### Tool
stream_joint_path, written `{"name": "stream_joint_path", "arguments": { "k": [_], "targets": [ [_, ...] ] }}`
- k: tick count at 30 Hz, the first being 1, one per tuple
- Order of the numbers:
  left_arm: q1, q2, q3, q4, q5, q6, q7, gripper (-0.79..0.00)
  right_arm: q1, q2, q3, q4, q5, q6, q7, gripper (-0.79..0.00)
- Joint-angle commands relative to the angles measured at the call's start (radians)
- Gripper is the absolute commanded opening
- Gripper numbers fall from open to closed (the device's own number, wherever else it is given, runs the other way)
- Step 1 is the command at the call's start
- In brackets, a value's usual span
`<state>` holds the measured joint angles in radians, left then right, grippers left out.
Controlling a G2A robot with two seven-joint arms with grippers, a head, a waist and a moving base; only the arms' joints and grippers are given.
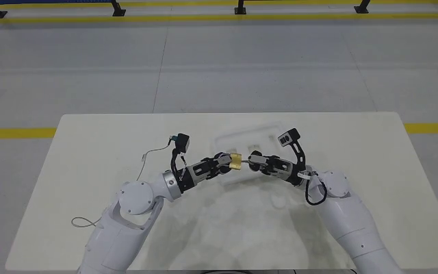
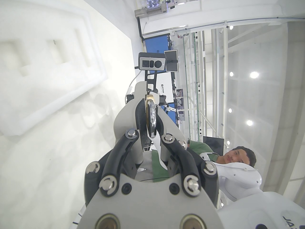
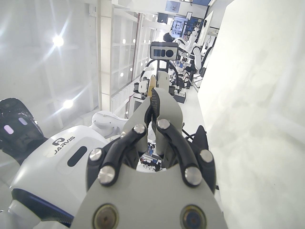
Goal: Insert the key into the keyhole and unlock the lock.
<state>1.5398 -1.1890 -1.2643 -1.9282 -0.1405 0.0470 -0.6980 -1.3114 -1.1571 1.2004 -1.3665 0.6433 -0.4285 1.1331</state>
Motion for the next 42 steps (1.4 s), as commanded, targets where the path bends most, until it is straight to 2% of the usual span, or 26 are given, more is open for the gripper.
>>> {"name": "stream_joint_path", "arguments": {
  "k": [1,18,42],
  "targets": [
    [0.003,0.0,0.004,-0.002,0.005,0.0,0.021,-0.785,-0.003,0.0,0.002,-0.003,0.001,-0.001,-0.003,-0.785],
    [0.019,0.006,0.004,-0.014,0.005,0.001,0.065,-0.785,-0.011,0.001,0.002,-0.011,-0.013,-0.011,-0.033,-0.785],
    [0.019,0.006,0.004,-0.014,0.005,0.001,0.065,-0.785,-0.005,-0.003,-0.019,-0.014,-0.022,-0.016,-0.058,-0.785]
  ]
}}
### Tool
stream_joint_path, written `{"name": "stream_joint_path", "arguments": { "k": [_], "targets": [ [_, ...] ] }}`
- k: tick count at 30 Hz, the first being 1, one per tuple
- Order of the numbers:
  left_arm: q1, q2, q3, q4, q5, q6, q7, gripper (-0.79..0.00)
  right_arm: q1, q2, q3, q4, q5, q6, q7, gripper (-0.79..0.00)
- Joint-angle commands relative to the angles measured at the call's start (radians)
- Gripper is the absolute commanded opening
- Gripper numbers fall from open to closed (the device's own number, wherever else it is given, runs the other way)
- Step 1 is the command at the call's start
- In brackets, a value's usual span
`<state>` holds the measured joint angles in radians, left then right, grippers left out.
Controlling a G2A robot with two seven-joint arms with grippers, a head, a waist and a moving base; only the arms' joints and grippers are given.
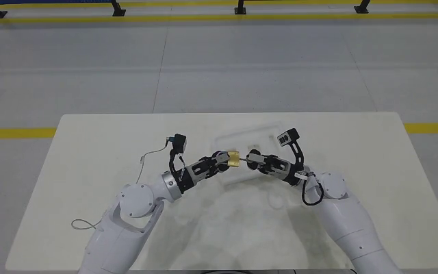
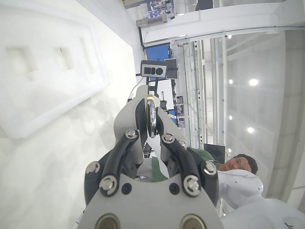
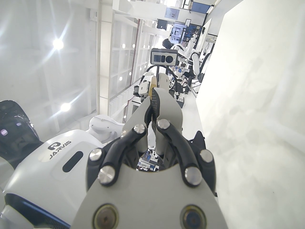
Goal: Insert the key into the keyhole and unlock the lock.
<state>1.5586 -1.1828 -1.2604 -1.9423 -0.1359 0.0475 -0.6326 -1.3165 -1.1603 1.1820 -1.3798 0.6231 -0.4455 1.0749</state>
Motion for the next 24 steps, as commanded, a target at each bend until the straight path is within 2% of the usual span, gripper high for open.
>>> {"name": "stream_joint_path", "arguments": {
  "k": [1,24],
  "targets": [
    [0.0,0.0,0.0,0.0,0.0,0.0,0.0,-0.785,0.0,0.0,-0.001,0.0,-0.001,0.001,0.0,-0.785],
    [0.0,0.0,0.0,0.0,0.0,0.0,0.0,-0.785,0.005,-0.001,-0.01,0.009,-0.008,-0.006,0.003,-0.785]
  ]
}}
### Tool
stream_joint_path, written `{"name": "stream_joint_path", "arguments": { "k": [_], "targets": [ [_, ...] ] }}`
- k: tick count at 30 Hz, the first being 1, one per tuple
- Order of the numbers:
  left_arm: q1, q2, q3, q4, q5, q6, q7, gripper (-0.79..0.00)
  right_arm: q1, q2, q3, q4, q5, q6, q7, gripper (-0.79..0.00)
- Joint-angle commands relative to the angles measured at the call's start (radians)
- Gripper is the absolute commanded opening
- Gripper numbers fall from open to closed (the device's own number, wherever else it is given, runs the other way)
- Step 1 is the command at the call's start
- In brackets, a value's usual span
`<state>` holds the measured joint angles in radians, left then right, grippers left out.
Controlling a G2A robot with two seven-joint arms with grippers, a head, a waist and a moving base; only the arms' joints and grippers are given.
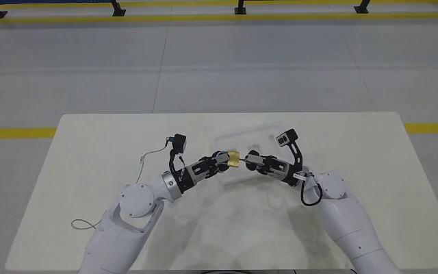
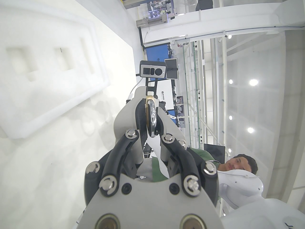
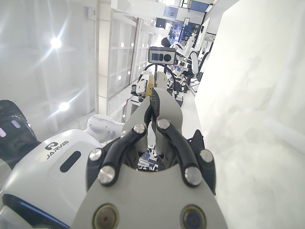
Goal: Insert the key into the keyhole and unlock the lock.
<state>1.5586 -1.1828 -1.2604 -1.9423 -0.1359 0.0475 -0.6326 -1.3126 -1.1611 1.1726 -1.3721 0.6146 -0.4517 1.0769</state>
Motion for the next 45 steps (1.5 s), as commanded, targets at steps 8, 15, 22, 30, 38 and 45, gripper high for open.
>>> {"name": "stream_joint_path", "arguments": {
  "k": [8,15,22,30,38,45],
  "targets": [
    [0.0,0.0,0.0,0.0,0.0,0.0,0.0,-0.785,0.007,0.0,0.002,0.003,0.005,0.001,0.005,-0.785],
    [0.0,0.0,0.0,0.0,0.0,0.0,0.0,-0.785,0.017,0.003,0.009,-0.006,-0.014,0.02,0.007,-0.785],
    [0.0,0.0,0.0,0.0,0.0,0.0,0.0,-0.785,0.03,0.006,0.012,-0.012,-0.039,0.038,0.011,-0.785],
    [0.0,0.0,0.0,0.0,0.0,0.0,0.0,-0.785,0.035,0.009,0.015,-0.018,-0.048,0.053,0.022,-0.785],
    [0.002,0.001,-0.006,0.001,0.001,-0.001,0.007,-0.785,0.04,0.012,0.016,-0.034,-0.052,0.069,0.032,-0.785],
    [0.002,0.007,-0.015,-0.003,0.002,0.002,-0.03,-0.785,0.046,0.013,0.015,-0.035,-0.054,0.078,0.034,-0.785]
  ]
}}
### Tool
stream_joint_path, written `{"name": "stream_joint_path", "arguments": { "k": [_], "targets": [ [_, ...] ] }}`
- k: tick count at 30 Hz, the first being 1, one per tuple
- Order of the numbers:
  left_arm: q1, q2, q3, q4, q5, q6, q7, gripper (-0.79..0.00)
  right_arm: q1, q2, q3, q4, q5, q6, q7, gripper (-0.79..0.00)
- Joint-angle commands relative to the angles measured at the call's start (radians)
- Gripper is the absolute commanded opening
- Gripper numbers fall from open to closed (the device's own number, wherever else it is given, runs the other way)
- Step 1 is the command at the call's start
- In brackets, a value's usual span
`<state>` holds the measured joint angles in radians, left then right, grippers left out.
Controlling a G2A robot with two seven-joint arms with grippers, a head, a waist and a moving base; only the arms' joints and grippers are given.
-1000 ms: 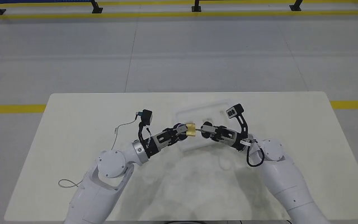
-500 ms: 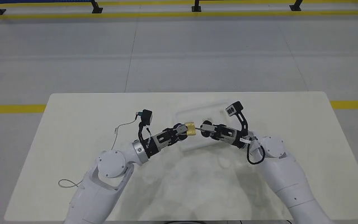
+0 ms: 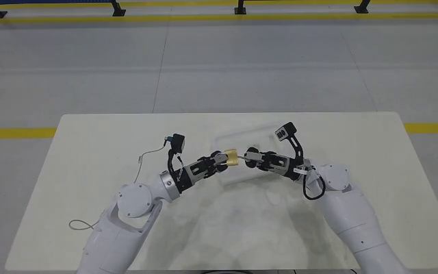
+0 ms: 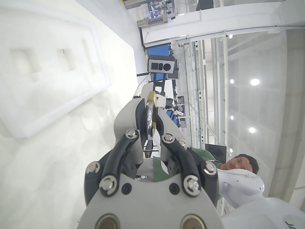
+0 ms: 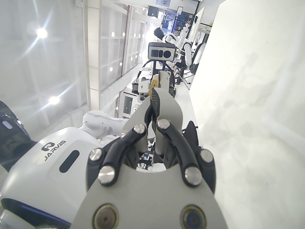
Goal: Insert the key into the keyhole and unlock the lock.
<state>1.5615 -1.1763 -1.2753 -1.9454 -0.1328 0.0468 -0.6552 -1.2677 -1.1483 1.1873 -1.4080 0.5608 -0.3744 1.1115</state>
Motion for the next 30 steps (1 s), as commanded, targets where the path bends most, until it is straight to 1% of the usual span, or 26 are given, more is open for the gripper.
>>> {"name": "stream_joint_path", "arguments": {
  "k": [1,11,30],
  "targets": [
    [-0.002,0.002,-0.002,0.0,0.0,0.004,-0.012,-0.785,0.002,0.0,0.0,0.001,-0.001,0.001,-0.001,-0.785],
    [-0.016,0.009,-0.002,0.006,0.017,0.025,-0.031,-0.785,0.008,0.0,-0.009,0.002,-0.009,0.001,-0.006,-0.785],
    [-0.017,0.009,-0.003,0.008,0.017,0.026,-0.03,-0.785,0.007,0.004,0.004,0.01,-0.006,-0.007,-0.018,-0.785]
  ]
}}
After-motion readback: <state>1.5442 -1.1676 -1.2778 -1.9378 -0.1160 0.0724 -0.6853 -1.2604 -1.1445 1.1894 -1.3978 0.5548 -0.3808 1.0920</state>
